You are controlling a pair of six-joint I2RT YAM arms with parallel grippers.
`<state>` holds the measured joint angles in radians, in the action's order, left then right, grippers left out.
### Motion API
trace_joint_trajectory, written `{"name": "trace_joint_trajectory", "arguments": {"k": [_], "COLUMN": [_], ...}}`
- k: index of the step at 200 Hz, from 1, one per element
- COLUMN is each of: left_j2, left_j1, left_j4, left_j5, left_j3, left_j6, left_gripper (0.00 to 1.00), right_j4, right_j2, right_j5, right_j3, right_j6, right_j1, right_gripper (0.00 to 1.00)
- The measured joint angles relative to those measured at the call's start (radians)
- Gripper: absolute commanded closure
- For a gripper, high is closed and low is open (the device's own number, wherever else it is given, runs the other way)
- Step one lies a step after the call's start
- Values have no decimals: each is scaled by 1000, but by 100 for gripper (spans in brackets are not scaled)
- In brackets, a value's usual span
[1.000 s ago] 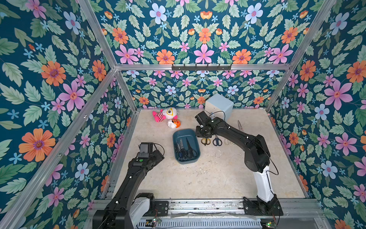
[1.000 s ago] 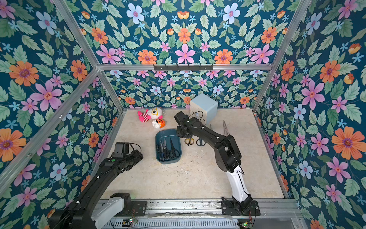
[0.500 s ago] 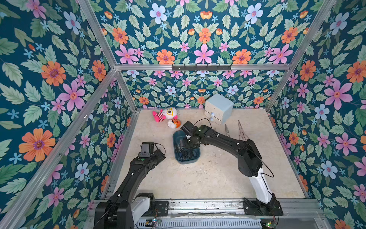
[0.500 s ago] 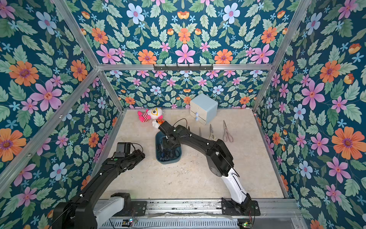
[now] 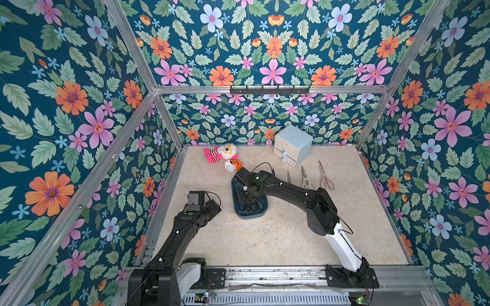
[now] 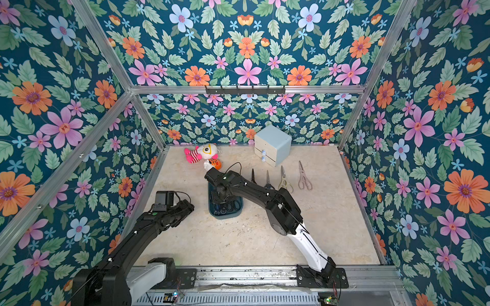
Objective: Take the scissors out of the storage box
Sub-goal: Pick up the scissors from the storage box.
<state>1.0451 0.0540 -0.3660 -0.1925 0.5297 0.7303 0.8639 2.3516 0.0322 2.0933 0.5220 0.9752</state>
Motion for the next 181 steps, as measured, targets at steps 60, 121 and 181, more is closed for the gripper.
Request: {"name": "trace_joint_trajectory", "arguments": {"k": [60, 121, 181], "left_j2": [-21, -40, -42], "left_j1": [-35, -61, -76], "left_j4": [-19, -51, -62], "left_j5": [0, 0, 0], "left_j3": [7, 8, 30], "left_j6": [-28, -51, -68], "left_gripper": [28, 28, 28], "right_j4": [50, 77, 64], "right_j2": [74, 88, 110], "right_j5": [-28, -41, -45], "right_j3": [93, 95, 98], "right_j6": [-11, -11, -5], "right_j1": [13, 16, 18], "right_gripper": [65, 66, 70]}}
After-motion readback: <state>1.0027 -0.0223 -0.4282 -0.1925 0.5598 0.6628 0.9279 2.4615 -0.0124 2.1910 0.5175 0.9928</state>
